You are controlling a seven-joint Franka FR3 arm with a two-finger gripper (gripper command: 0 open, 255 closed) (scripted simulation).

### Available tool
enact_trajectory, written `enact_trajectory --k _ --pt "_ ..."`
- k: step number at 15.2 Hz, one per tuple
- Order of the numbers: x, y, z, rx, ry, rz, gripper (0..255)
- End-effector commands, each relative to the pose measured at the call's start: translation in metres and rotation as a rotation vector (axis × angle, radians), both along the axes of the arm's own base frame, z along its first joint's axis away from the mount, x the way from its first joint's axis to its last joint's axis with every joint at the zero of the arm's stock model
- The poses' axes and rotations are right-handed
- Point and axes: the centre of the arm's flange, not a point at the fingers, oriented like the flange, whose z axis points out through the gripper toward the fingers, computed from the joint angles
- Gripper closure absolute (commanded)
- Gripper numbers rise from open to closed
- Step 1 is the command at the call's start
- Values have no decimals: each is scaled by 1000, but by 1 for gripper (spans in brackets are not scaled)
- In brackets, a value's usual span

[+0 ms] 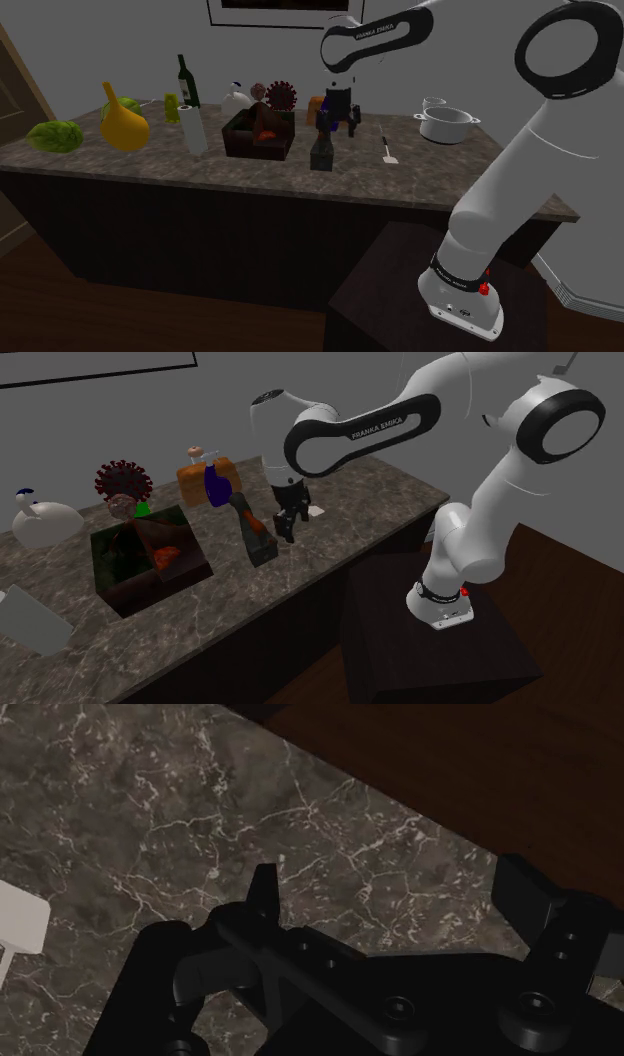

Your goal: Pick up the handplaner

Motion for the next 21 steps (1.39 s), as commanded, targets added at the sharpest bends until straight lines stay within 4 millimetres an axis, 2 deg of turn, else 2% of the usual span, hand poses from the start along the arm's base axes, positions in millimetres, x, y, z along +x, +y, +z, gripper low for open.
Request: enact_trajectory --k 1,8,15,16,21 --pt "22 -11 -1 -4 -9 -58 0" --pt "88 -69 -14 -17 -37 -255 0" --pt "141 -138 -25 -30 -65 -451 0" --pt "141 -138 -25 -30 -65 -451 0" --pt "141 -138 -51 -30 -65 -451 0"
